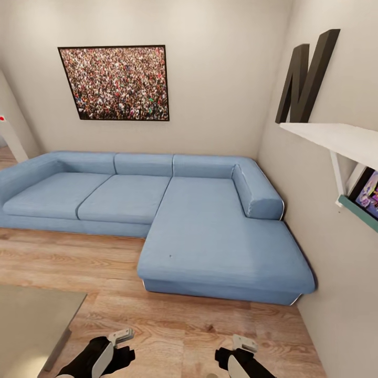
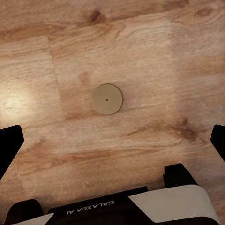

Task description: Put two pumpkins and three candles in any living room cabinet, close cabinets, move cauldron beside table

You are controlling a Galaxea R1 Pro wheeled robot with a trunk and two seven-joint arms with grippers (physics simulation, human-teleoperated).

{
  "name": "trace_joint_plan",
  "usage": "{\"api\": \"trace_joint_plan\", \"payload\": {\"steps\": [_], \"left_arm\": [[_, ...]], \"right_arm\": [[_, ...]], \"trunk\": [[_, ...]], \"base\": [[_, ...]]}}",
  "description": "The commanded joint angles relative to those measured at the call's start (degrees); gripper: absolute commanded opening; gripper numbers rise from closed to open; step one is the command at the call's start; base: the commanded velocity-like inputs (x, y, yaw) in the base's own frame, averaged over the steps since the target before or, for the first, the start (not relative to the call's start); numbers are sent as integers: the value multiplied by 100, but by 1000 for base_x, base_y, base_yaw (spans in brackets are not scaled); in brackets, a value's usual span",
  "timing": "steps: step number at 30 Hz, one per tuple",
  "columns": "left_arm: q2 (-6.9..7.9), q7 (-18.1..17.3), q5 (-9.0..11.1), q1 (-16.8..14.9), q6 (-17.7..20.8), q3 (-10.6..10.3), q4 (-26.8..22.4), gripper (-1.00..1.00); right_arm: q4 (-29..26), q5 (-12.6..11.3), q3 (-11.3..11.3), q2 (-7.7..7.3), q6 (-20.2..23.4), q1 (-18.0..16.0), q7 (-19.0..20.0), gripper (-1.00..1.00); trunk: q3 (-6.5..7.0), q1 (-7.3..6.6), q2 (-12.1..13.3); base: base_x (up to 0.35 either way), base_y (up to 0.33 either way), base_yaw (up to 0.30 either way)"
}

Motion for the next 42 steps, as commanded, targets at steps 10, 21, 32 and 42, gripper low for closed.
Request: {"api": "trace_joint_plan", "payload": {"steps": [10, 21, 32, 42], "left_arm": [[12, -6, 1, 0, 15, 6, -8, 100], [63, -8, 16, 0, 182, 45, -247, 100], [419, -21, 115, -13, 1746, 310, -1663, 100], [385, 0, 107, -18, 1835, 517, -1860, 100]], "right_arm": [[-1, -8, 3, 38, 3, -3, -22, 100], [-39, -55, -8, 96, 62, -4, -51, 100], [-56, -98, -94, 256, 1556, -564, -316, 100], [-62, -87, -126, 256, 1836, -871, -370, 100]], "trunk": [[-180, 220, -403], [-378, 462, -844], [-575, 704, -1285], [-755, 923, -1686]], "base": [[0, 0, 0], [0, 0, 0], [0, 0, 0], [0, 0, 0]]}}
